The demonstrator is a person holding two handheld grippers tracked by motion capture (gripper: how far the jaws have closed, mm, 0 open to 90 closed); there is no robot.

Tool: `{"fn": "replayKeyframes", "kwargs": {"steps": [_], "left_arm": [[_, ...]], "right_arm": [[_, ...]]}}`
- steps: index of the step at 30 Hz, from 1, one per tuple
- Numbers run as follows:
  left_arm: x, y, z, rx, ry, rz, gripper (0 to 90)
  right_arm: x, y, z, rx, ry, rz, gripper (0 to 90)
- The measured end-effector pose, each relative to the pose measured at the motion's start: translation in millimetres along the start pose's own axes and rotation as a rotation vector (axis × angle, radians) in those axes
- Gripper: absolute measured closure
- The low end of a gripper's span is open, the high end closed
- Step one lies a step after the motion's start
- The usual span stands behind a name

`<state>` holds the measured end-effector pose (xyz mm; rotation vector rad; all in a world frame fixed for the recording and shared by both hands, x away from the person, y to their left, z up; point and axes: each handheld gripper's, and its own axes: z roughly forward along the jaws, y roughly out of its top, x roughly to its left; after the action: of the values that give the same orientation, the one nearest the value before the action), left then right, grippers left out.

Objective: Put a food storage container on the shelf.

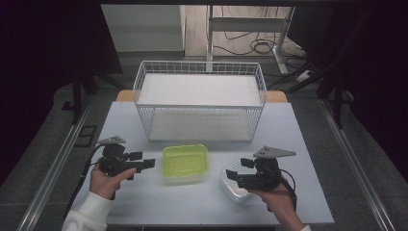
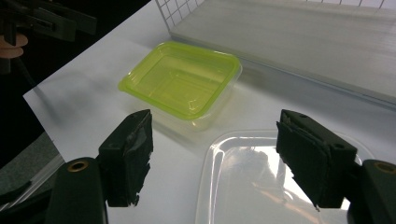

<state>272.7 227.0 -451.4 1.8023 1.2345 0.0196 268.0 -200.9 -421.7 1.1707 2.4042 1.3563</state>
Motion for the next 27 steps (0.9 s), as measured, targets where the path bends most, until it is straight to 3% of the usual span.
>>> {"fn": "replayKeyframes", "kwargs": {"steps": [8,15,23,24,27], "left_arm": [[-7.3,8.8,9.2,0.002,-0.031,-0.002,26.1],[-1.2,15.8,17.1,0.006,-0.076,-0.049,26.7],[8.0,18.9,28.5,0.026,-0.084,-0.073,28.5],[12.3,18.9,33.9,0.039,-0.109,-0.094,28.8],[17.1,19.1,39.5,0.053,-0.094,-0.099,29.9]], "right_arm": [[1.9,21.4,13.5,0.022,0.041,0.038,32.1],[8.3,46.7,29.9,0.073,0.059,0.044,33.8],[4.0,60.7,65.9,0.168,0.045,0.095,36.6],[1.9,61.2,73.7,0.192,0.037,0.104,37.8],[-2.0,62.3,86.8,0.22,0.021,0.111,40.0]]}}
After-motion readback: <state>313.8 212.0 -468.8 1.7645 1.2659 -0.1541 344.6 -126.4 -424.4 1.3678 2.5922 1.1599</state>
